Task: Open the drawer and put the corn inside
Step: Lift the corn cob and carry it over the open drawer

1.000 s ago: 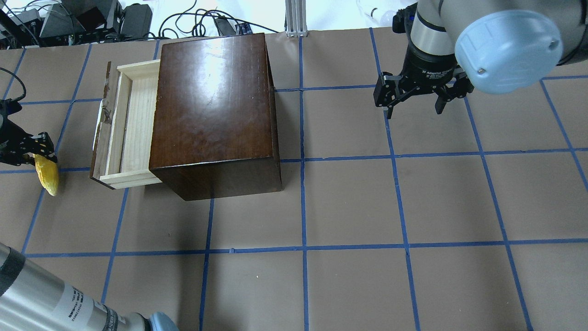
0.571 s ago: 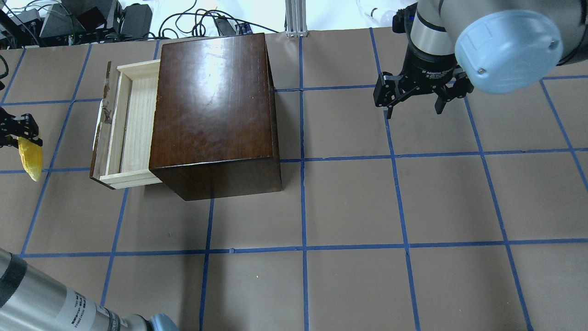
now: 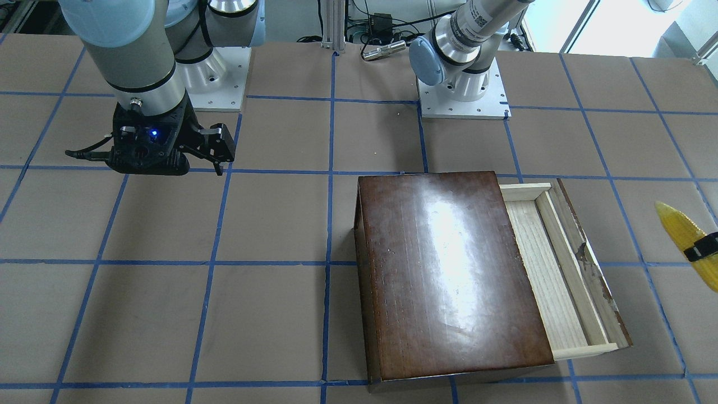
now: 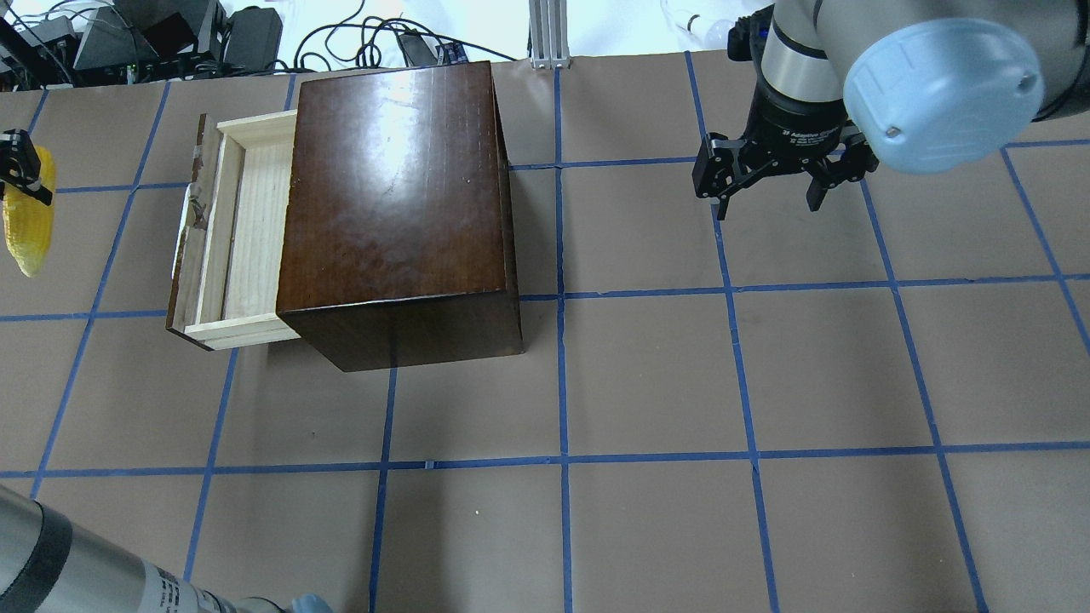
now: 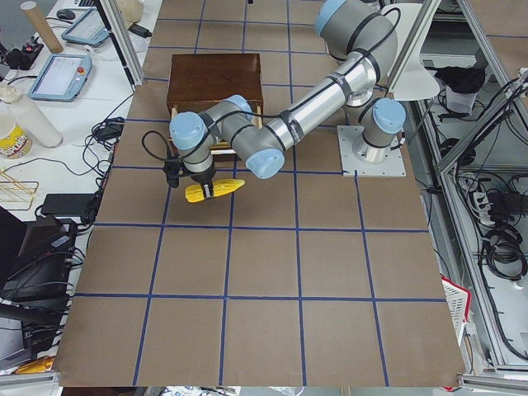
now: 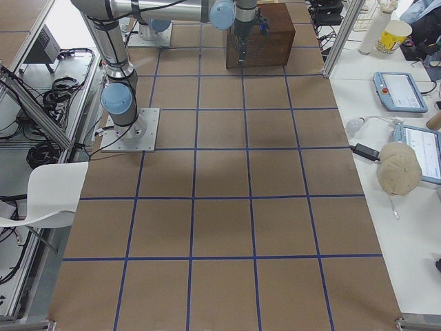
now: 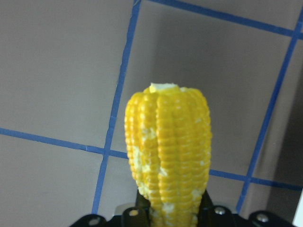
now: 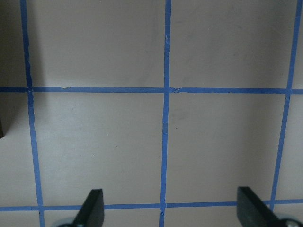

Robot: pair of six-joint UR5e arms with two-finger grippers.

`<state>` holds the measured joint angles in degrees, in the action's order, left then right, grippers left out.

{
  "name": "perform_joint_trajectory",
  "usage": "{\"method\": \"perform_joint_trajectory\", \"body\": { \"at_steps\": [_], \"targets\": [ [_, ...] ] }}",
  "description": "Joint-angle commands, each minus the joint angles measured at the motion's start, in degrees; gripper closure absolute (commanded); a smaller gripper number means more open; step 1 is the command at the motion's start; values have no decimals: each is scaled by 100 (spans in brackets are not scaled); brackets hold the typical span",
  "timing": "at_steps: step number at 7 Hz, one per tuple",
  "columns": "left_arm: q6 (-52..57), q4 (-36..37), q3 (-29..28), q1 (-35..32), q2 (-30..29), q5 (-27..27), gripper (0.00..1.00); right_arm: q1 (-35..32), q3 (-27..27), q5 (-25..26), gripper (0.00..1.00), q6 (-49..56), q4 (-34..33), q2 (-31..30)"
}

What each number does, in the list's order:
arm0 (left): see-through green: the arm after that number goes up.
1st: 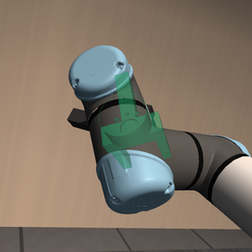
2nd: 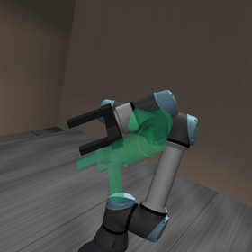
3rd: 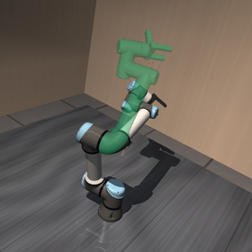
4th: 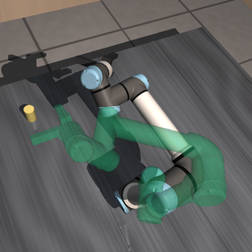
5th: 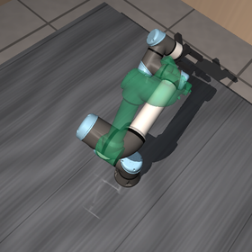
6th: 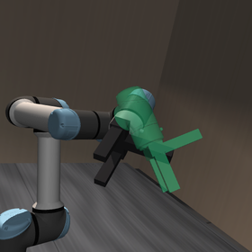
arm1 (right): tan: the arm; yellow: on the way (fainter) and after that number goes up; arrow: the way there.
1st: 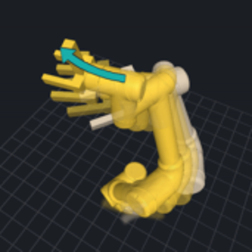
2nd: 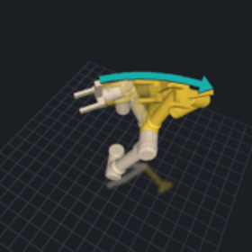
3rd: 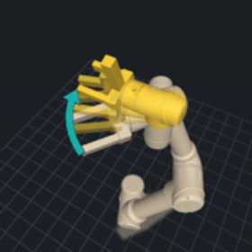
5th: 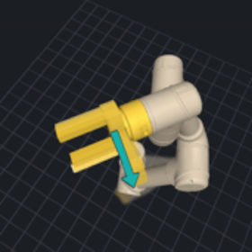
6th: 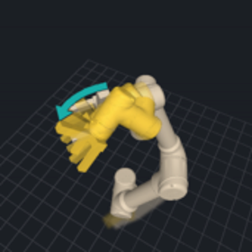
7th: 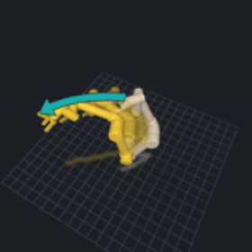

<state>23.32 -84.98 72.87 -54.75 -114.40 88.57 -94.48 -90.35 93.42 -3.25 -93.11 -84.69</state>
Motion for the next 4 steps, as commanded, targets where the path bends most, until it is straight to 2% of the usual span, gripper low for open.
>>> {"method": "perform_joint_trajectory", "body": {
  "at_steps": [1,4],
  "targets": [
    [-3,-238,-88,-464,311,2,100,0,0,-8,0,0,3,-4],
    [-55,-589,-27,-1377,506,-59,100,0,0,-17,0,0,-6,5]
  ]
}}
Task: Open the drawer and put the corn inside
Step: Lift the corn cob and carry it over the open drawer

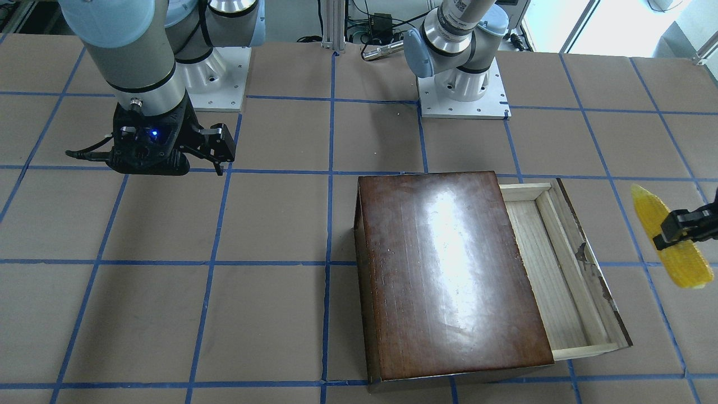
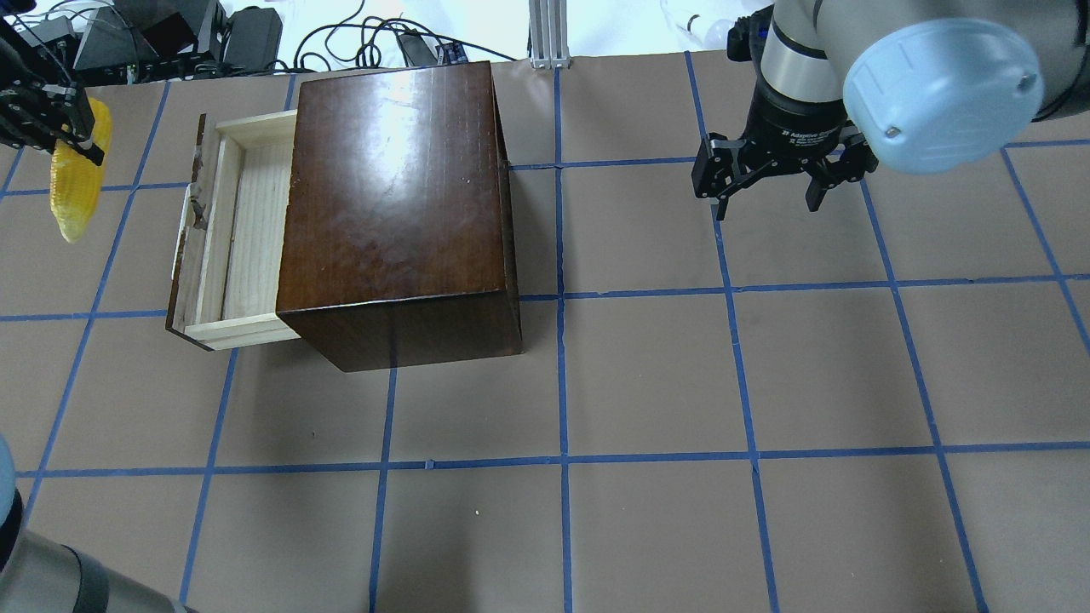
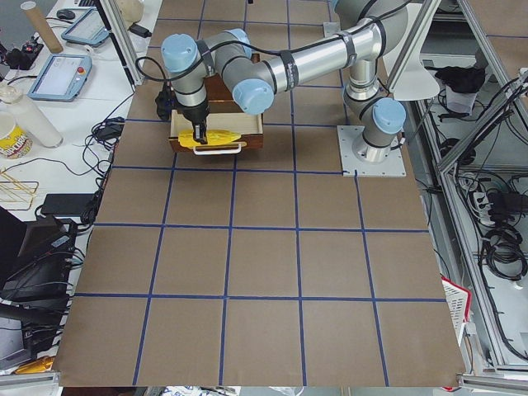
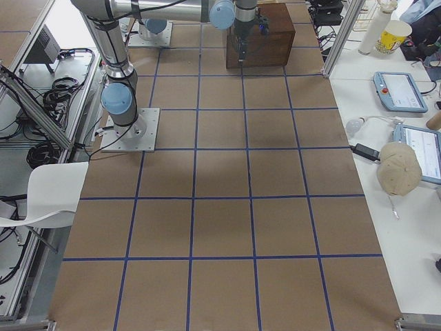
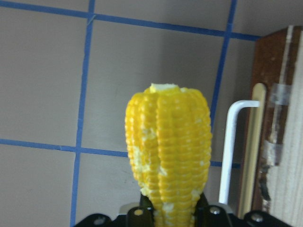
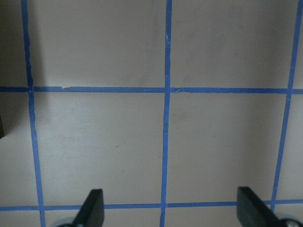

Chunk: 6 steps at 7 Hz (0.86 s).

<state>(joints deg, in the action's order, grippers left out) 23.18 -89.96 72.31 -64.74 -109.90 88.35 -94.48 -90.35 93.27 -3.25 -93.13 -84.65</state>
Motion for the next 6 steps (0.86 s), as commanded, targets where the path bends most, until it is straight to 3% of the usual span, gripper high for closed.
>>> {"method": "perform_joint_trajectory", "body": {
  "at_steps": [1,4,6],
  "targets": [
    [-76,-144,99,-634,57,-203,100,0,0,-1,0,0,5,1],
    [-279,-83,467,-865,-74,-310,100,0,0,-1,0,0,5,1],
    [-304,388,678,-838,-197,-310,100,0,0,7,0,0,5,1]
  ]
}}
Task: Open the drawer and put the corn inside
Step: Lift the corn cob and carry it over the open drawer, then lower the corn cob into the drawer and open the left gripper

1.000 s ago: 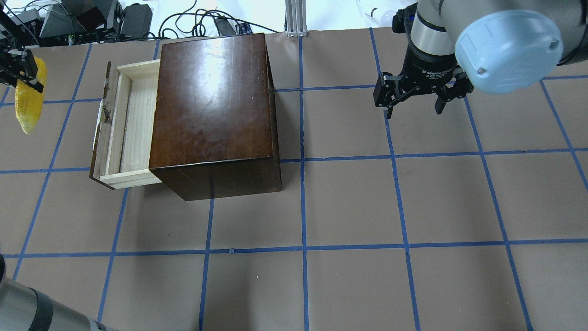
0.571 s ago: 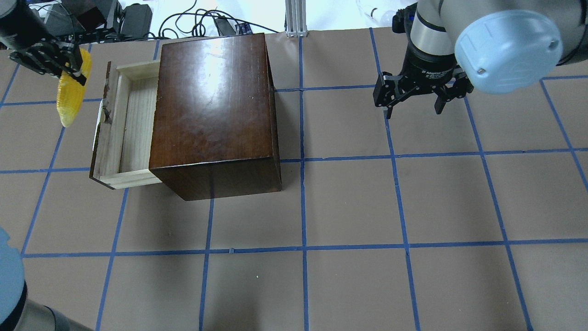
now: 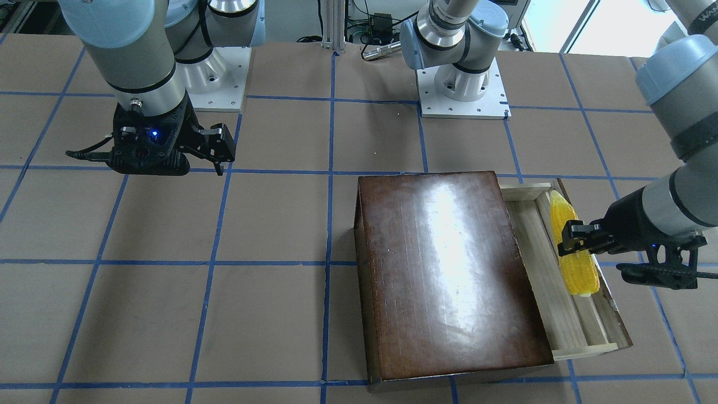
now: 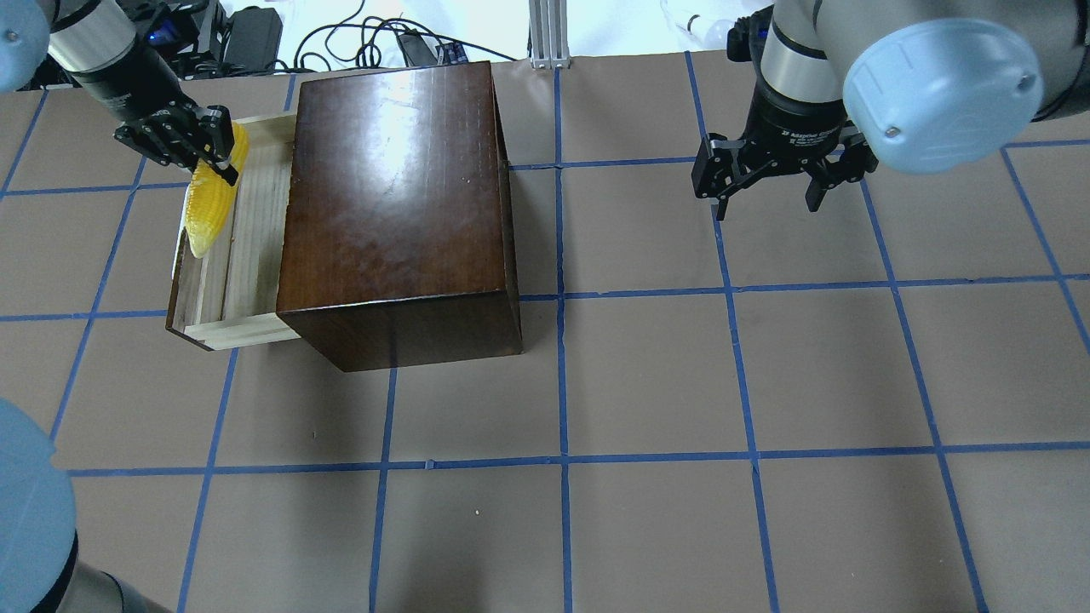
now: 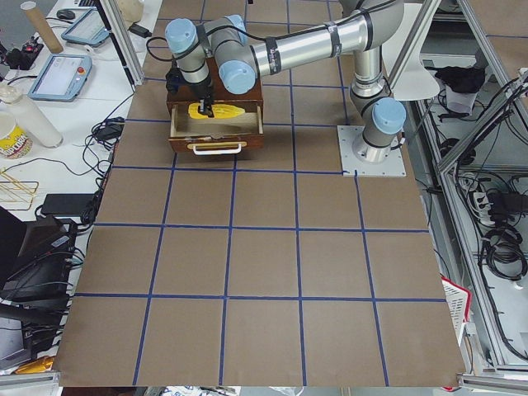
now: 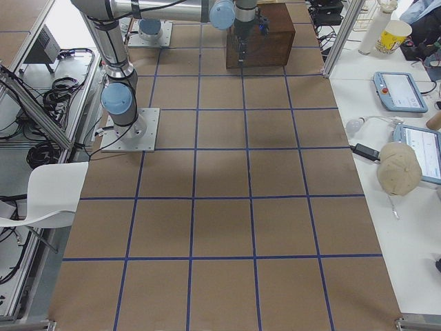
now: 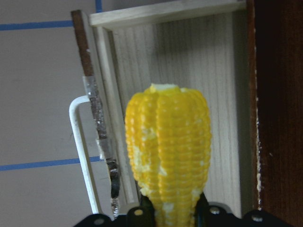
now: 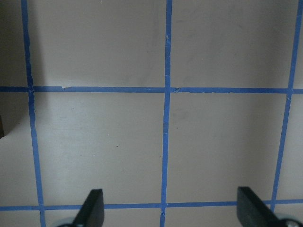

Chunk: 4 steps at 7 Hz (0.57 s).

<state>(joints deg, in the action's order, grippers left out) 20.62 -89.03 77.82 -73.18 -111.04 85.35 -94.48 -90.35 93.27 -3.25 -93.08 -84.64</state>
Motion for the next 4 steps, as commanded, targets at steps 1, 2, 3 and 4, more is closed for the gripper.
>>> {"method": "perform_joint_trajectory", "body": {
  "at_steps": [1,2,3,4],
  "targets": [
    [-66,812,250,6,-250,-27,100,0,0,7,0,0,0,0],
    [-67,869,295,-3,-295,-36,100,0,0,15,0,0,-8,0],
    [-84,878,383,6,-313,-332,100,0,0,16,0,0,0,-9],
    [-75,922,471,6,-357,-378,100,0,0,16,0,0,0,-9]
  ]
}}
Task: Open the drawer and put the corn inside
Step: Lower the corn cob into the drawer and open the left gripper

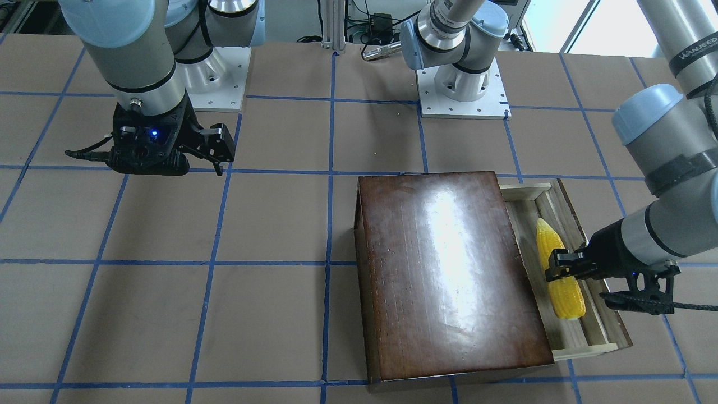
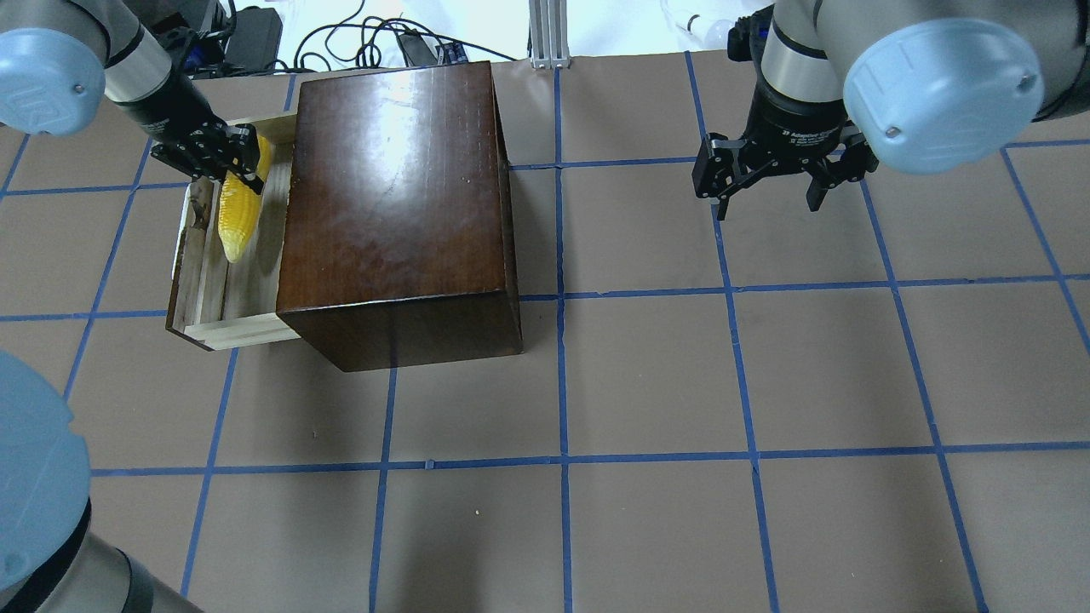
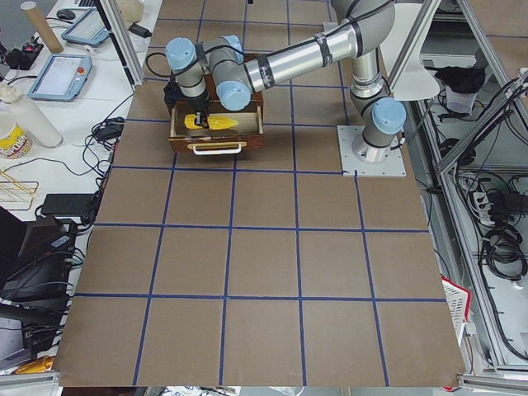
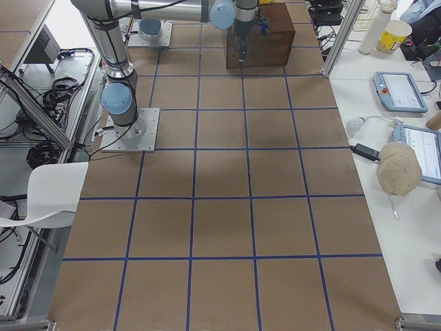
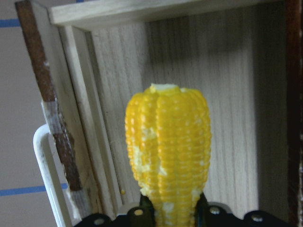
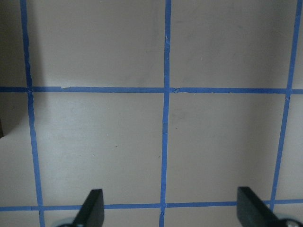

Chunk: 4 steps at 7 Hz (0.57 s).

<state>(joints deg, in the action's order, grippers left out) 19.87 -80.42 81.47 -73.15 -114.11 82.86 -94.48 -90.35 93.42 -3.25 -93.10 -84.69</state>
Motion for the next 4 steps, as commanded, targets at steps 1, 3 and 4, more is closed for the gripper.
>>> {"method": "perform_joint_trajectory", "body": {
  "at_steps": [1,3,4],
  "targets": [
    [-96,183,175,3,-85,-147,100,0,0,1,0,0,2,5],
    [-255,176,194,-6,-94,-156,86,0,0,1,0,0,-6,5],
    [-255,176,194,-6,-94,-139,44,0,0,1,0,0,-7,5]
  ]
}}
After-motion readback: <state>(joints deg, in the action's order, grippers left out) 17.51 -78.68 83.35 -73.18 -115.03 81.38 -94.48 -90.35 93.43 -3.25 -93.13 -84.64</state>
